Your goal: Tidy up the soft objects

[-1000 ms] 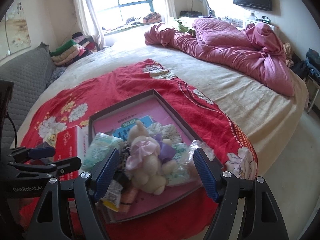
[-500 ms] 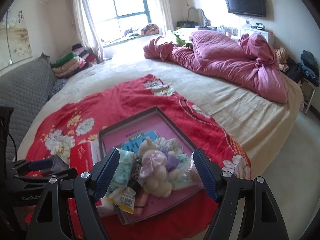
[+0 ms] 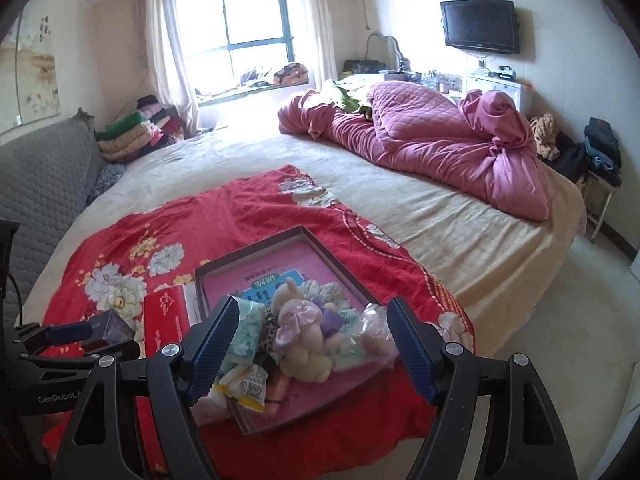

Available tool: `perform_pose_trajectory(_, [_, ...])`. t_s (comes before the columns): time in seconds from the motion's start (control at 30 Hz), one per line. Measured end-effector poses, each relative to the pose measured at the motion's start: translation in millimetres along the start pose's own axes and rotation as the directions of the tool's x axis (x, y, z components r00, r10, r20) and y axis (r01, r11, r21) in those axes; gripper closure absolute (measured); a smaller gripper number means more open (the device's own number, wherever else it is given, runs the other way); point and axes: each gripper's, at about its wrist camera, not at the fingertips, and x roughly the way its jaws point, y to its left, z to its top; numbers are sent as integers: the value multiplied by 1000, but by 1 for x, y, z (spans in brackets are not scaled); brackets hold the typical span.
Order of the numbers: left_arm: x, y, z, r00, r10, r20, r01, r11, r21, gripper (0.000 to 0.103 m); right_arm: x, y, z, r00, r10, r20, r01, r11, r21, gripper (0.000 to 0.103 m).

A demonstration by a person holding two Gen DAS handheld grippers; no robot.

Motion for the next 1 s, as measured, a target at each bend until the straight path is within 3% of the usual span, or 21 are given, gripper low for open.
perform_pose_trajectory(0.33, [-11, 0, -20, 1000, 5, 16, -5, 1000, 4, 19, -11, 10, -21, 1000, -23, -15, 23, 1000, -21, 26])
perform_pose_trajectory(0.57, [-20, 5, -34, 999, 12, 37, -12, 1000, -6, 19, -31, 12, -38, 996, -63, 59, 63, 998, -1, 26])
perform_pose_trajectory(1.0, [-25, 23, -69, 998, 51, 30, -49, 997, -62, 19, -46, 39, -75, 999, -46, -1, 46, 995, -90, 25])
